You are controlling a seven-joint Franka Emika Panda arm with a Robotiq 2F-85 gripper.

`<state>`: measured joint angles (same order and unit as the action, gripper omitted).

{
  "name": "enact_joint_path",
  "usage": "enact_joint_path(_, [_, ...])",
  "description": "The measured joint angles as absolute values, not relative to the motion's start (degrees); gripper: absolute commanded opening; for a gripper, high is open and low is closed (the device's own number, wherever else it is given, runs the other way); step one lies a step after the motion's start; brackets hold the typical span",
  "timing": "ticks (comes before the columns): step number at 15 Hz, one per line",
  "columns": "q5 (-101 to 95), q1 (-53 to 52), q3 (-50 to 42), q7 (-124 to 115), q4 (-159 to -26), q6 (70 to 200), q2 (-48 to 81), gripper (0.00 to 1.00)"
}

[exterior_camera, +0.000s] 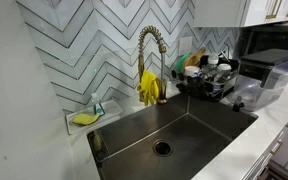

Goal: Open and close the tap of the water dispenser on the right

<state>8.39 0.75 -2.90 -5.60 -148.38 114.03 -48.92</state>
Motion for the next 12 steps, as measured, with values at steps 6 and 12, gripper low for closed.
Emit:
enact_joint_path(6, [8.39,0.75,-2.90,-5.60,-148.38,114.03,-48.93,1.00])
enact_joint_path(12, [8.45,0.38,-2.14,-4.83,-147.87,114.17,-48.49,1.00])
